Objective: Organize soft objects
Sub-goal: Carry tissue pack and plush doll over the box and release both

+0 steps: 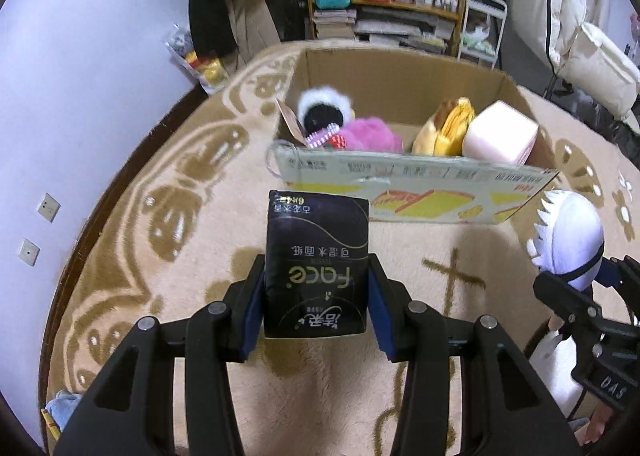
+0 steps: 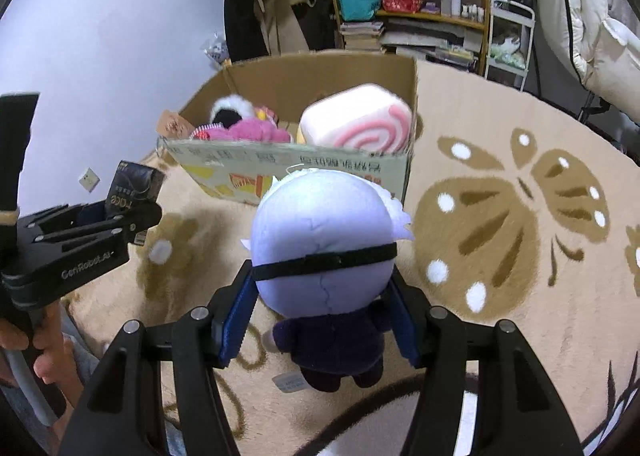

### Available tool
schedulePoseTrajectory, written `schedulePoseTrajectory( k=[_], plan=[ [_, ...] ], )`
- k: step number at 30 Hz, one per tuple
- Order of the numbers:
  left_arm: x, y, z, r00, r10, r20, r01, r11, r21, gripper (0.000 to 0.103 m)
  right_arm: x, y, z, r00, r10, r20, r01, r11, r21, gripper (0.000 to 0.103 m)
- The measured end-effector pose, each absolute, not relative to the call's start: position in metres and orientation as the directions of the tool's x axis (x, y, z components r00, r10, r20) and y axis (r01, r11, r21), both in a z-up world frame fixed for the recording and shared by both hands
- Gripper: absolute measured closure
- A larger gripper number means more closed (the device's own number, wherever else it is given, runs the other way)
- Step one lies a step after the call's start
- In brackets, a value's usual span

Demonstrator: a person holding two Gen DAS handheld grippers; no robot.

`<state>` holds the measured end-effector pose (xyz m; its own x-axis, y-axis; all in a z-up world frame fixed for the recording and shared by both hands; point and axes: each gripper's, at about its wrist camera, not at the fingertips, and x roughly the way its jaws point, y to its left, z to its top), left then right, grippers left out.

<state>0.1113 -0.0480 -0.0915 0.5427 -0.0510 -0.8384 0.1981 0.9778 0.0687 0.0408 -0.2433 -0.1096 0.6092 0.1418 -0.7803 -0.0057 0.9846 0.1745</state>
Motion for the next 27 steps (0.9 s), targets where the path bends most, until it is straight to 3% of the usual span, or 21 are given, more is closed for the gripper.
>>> schedulePoseTrajectory(
  k=[27],
  plan=[
    [0.125, -0.06, 0.006, 0.745, -0.14, -0.652, 0.246, 0.966, 0.074, 0.058, 0.071, -0.245, -0.043, 0.767, 0.141, -0.626, -0.077, 0.989, 0.128, 0.039]
  ],
)
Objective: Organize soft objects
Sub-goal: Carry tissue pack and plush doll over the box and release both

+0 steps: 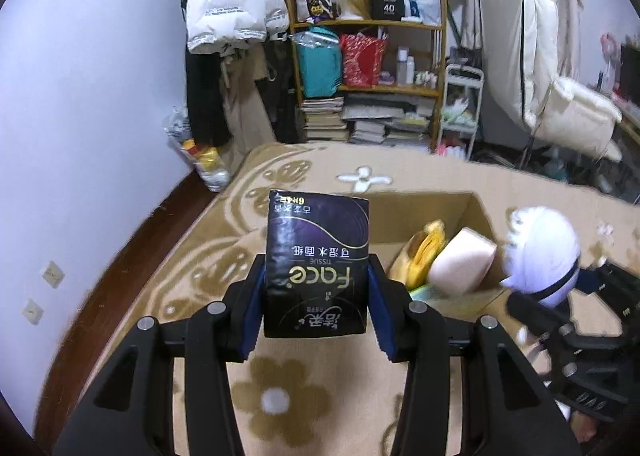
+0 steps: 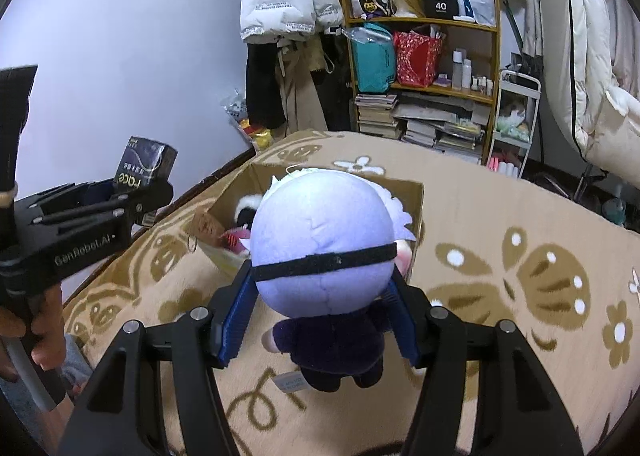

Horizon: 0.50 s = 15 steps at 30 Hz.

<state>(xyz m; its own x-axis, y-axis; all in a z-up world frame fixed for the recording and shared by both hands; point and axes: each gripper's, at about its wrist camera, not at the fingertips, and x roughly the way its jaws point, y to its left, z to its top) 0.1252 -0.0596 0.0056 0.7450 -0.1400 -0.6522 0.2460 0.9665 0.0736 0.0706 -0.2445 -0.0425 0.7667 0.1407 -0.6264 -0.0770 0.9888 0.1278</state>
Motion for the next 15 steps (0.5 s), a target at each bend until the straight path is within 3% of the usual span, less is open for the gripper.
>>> schedulePoseTrajectory(
  k=[3, 15],
  plan=[
    [0.139, -0.059, 0.012, 0.734, -0.2, -0.649, 0.26, 0.966, -0.004, 0.058, 0.083, -0.245, -0.04, 0.776, 0.128, -0.617, -0.081, 0.991, 0.105, 0.039],
    [0.185, -0.072, -0.01, 0.718, -0.165, -0.676, 0.249, 0.968, 0.028, 0.058, 0.136, -0.233, -0.048, 0.774, 0.12, -0.621, -0.135, 0.991, 0.023, 0.038]
  ],
)
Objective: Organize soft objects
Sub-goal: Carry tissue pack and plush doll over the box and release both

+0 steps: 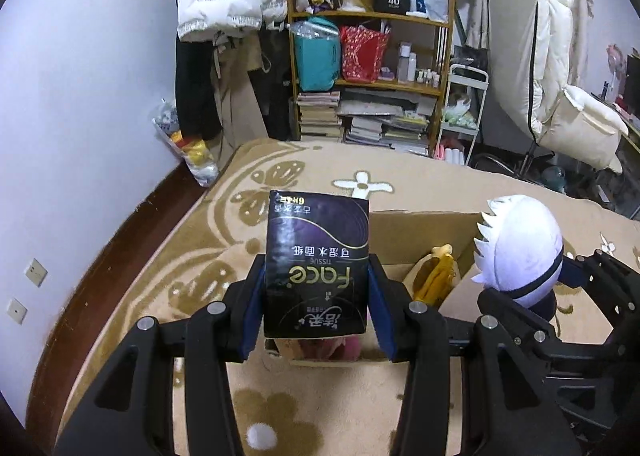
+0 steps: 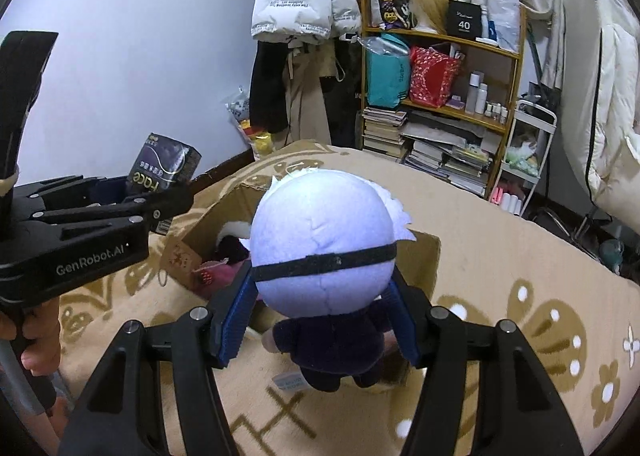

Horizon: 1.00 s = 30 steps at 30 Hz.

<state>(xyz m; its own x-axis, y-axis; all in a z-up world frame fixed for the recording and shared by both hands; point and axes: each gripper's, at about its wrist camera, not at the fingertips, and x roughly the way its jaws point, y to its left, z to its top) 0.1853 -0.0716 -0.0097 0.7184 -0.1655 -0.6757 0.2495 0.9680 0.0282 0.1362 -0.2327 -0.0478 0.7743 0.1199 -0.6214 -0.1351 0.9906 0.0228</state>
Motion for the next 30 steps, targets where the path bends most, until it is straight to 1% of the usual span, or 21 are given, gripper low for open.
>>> schedulePoseTrajectory(
  k=[7, 11, 15, 16, 18, 19, 21, 22, 23, 25, 27, 30],
  plan=[
    [0.207, -0.074, -0.025, 0.7, -0.155, -0.697, 0.24, 0.97, 0.025, 0.058, 0.154, -0.235, -0.067, 0.756, 0.111, -0.645, -0.133, 0.991, 0.014, 0.037],
    [0.214, -0.075, -0.035, 0.684, -0.162, -0.712, 0.239, 0.971, 0.008, 0.058, 0.16, -0.24, -0.081, 0.733, 0.131, -0.668, -0.128, 0.99, 0.054, 0.037],
    [0.216, -0.077, -0.045, 0.665, -0.169, -0.727, 0.254, 0.967, 0.007, 0.058, 0.161, -0.245, -0.088, 0.728, 0.145, -0.67, -0.116, 0.989, 0.088, 0.036],
    [0.216, -0.078, -0.047, 0.662, -0.172, -0.729, 0.261, 0.965, 0.009, 0.057, 0.162, -0.246, -0.089, 0.728, 0.146, -0.669, -0.113, 0.989, 0.094, 0.035],
    [0.216, -0.081, -0.048, 0.661, -0.172, -0.73, 0.27, 0.963, 0.018, 0.049, 0.163, -0.248, -0.09, 0.726, 0.155, -0.67, -0.11, 0.988, 0.109, 0.031],
    [0.216, -0.082, -0.048, 0.663, -0.171, -0.729, 0.273, 0.962, 0.023, 0.048, 0.163, -0.249, -0.09, 0.727, 0.156, -0.669, -0.109, 0.988, 0.111, 0.03],
    [0.214, -0.081, -0.047, 0.673, -0.166, -0.721, 0.268, 0.963, 0.027, 0.047, 0.162, -0.249, -0.091, 0.727, 0.155, -0.669, -0.111, 0.988, 0.109, 0.023],
    [0.213, -0.08, -0.046, 0.673, -0.163, -0.721, 0.266, 0.963, 0.031, 0.047, 0.161, -0.249, -0.091, 0.728, 0.153, -0.669, -0.111, 0.988, 0.105, 0.017],
    [0.213, -0.08, -0.046, 0.67, -0.161, -0.724, 0.266, 0.963, 0.033, 0.047, 0.161, -0.25, -0.09, 0.731, 0.149, -0.667, -0.108, 0.989, 0.102, 0.013],
    [0.212, -0.077, -0.045, 0.666, -0.156, -0.729, 0.262, 0.964, 0.033, 0.046, 0.157, -0.25, -0.088, 0.735, 0.143, -0.663, -0.103, 0.99, 0.099, 0.013],
    [0.21, -0.073, -0.044, 0.666, -0.148, -0.731, 0.251, 0.968, 0.033, 0.038, 0.155, -0.252, -0.086, 0.731, 0.142, -0.667, -0.097, 0.99, 0.105, 0.012],
    [0.205, -0.068, -0.04, 0.672, -0.133, -0.728, 0.236, 0.971, 0.04, 0.036, 0.15, -0.256, -0.08, 0.733, 0.143, -0.666, -0.084, 0.989, 0.12, 0.006]
  ],
)
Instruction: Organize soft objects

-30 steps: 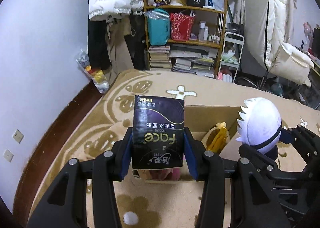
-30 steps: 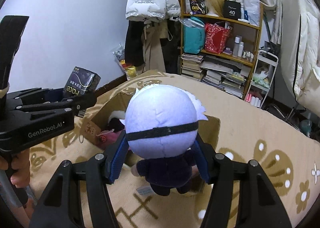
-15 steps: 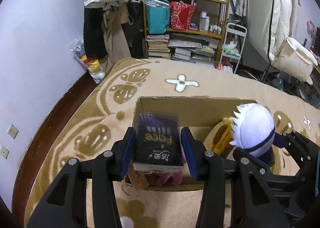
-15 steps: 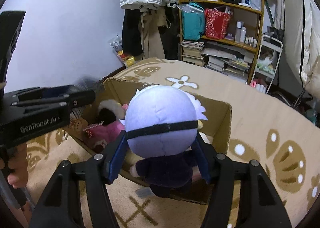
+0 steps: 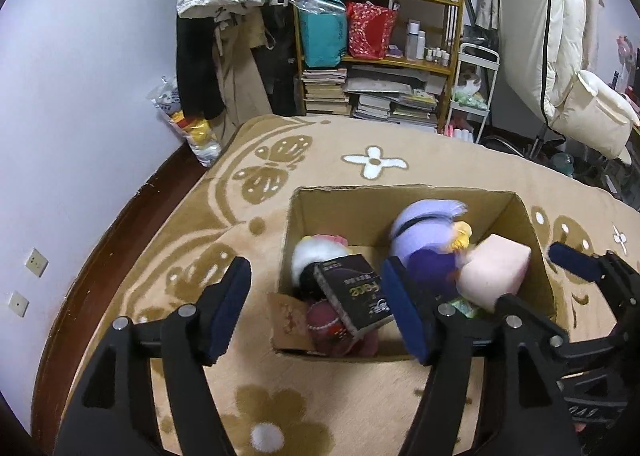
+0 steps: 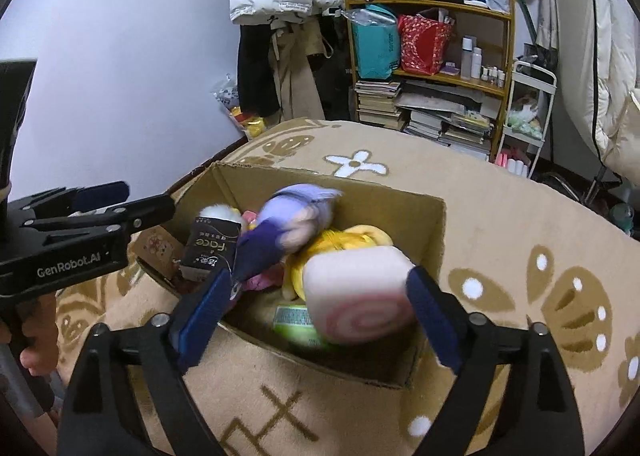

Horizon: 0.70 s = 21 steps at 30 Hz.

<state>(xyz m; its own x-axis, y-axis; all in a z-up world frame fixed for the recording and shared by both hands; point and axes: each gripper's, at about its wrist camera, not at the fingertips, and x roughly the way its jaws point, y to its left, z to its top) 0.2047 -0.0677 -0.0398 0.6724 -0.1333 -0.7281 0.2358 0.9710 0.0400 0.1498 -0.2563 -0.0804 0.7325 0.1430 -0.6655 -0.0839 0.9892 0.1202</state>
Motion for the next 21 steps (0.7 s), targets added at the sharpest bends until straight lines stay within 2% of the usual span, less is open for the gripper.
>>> schedulePoseTrajectory(
  k=[2, 4, 8, 14, 21],
  plan=[
    [0.198, -0.063, -0.035, 0.679, -0.125, -0.723, 0.233, 0.971, 0.05, 0.032, 0.143, -0.26, -0.074, 0.742, 0.141, -0.655, -0.072, 0.989, 0.131, 0.002],
    [0.19, -0.06, -0.03, 0.687, -0.114, -0.717, 0.229, 0.971, 0.065, 0.025, 0.137, -0.262, -0.068, 0.75, 0.14, -0.647, -0.067, 0.988, 0.137, 0.002],
    [0.174, -0.053, -0.02, 0.704, -0.1, -0.703, 0.216, 0.973, 0.078, 0.022, 0.122, -0.269, -0.051, 0.765, 0.14, -0.629, -0.05, 0.986, 0.16, 0.0],
    [0.147, -0.04, 0.001, 0.731, -0.103, -0.675, 0.2, 0.977, 0.068, 0.008, 0.092, -0.277, -0.024, 0.797, 0.126, -0.59, -0.032, 0.985, 0.168, 0.0],
    [0.112, -0.027, 0.029, 0.775, -0.095, -0.625, 0.178, 0.981, 0.072, 0.002, 0.056, -0.284, 0.001, 0.823, 0.114, -0.556, -0.02, 0.985, 0.172, 0.0]
  ],
)
